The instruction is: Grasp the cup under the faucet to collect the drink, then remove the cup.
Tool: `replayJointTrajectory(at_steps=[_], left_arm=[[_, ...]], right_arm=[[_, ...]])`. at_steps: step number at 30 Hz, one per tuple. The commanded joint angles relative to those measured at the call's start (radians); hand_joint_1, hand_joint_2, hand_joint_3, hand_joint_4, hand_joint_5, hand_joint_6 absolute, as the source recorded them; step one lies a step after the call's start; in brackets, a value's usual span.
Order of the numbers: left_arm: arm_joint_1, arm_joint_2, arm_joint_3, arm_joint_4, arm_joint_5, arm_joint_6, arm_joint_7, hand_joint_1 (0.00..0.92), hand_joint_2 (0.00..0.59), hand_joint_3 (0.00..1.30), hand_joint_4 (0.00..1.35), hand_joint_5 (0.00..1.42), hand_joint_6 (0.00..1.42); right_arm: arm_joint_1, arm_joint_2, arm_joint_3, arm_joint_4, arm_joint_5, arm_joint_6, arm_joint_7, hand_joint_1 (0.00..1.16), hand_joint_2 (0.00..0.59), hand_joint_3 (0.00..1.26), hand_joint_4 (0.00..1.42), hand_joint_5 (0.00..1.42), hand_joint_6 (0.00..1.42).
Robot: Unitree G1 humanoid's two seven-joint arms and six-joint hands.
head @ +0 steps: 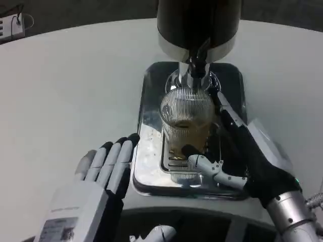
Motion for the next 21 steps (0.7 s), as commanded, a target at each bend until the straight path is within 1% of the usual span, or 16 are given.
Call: replayJointTrajectory(at_steps=[1, 9, 21], left_arm=[[0.016, -0.001, 0.009, -0.015, -0.002, 0.006, -0.006, 0.000, 0.170, 0.00, 0.00, 0.00, 0.00], [0.015, -0.008, 0.020, -0.016, -0.013, 0.009, -0.010, 0.000, 0.175, 0.00, 0.00, 0.00, 0.00], [0.029, -0.011, 0.033, -0.036, -0.010, 0.022, -0.026, 0.000, 0.175, 0.00, 0.00, 0.00, 0.00]], right_arm=[[-0.030, 0.008, 0.003, 0.026, 0.016, -0.011, -0.010, 0.54, 0.248, 0.00, 0.05, 0.10, 0.25], [-0.059, 0.018, 0.023, 0.056, 0.015, -0.010, -0.007, 0.60, 0.224, 0.00, 0.02, 0.07, 0.21], [-0.125, 0.048, 0.022, 0.132, 0.033, -0.004, -0.020, 0.62, 0.221, 0.00, 0.02, 0.06, 0.21]])
